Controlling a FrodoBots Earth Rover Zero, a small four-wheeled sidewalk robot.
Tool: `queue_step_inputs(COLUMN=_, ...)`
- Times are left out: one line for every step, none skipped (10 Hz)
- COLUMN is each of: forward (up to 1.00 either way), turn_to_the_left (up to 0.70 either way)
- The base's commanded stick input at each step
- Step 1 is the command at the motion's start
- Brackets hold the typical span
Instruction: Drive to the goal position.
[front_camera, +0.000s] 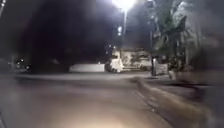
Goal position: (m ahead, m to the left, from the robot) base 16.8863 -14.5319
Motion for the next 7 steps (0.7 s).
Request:
queue_step_inputs(forward=0.70, turn_to_the_left=0.00)
queue_step_inputs(forward=0.70, turn_to_the_left=0.00)
queue_step_inputs(forward=0.70, turn_to_the_left=0.00)
queue_step_inputs(forward=0.70, turn_to_the_left=0.00)
queue_step_inputs(forward=0.70, turn_to_the_left=0.00)
queue_step_inputs(forward=0.70, turn_to_the_left=0.00)
queue_step_inputs(forward=0.70, turn_to_the_left=0.00)
